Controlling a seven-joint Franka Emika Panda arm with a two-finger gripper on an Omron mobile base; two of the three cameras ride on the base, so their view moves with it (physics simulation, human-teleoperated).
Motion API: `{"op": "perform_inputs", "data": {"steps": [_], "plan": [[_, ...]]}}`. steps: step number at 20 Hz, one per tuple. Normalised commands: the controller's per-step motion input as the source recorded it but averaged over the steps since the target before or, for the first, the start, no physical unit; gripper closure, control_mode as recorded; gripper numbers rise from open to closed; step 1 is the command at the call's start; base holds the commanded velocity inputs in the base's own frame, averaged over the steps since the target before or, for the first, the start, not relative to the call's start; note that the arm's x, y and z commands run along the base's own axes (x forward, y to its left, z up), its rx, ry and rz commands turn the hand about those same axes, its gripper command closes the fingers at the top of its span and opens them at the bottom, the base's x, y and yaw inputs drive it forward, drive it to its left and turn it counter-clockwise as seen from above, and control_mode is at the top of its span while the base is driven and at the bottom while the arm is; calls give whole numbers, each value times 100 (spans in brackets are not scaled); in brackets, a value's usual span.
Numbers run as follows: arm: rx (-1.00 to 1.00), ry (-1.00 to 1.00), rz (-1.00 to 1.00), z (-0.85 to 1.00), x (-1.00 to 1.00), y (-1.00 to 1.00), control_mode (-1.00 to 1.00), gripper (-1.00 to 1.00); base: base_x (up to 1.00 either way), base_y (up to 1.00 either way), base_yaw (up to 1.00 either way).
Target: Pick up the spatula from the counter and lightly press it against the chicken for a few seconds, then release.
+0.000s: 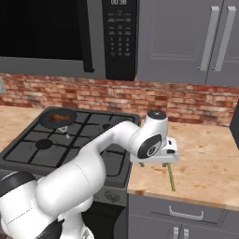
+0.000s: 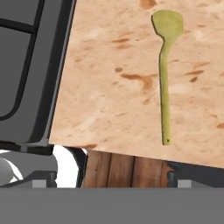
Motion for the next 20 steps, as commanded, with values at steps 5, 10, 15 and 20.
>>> {"op": "perform_inputs", "data": {"steps": [5,10,15,20], "plan": [[2,0,0,-11,3,-18,-100,-100,0,0,0],[4,1,0,-17,9,-15,-100,-100,0,0,0],[4,2,0,-19,8,-15,-100,-100,0,0,0],[3,2,0,-18,8,-14,-100,-100,0,0,0]]}}
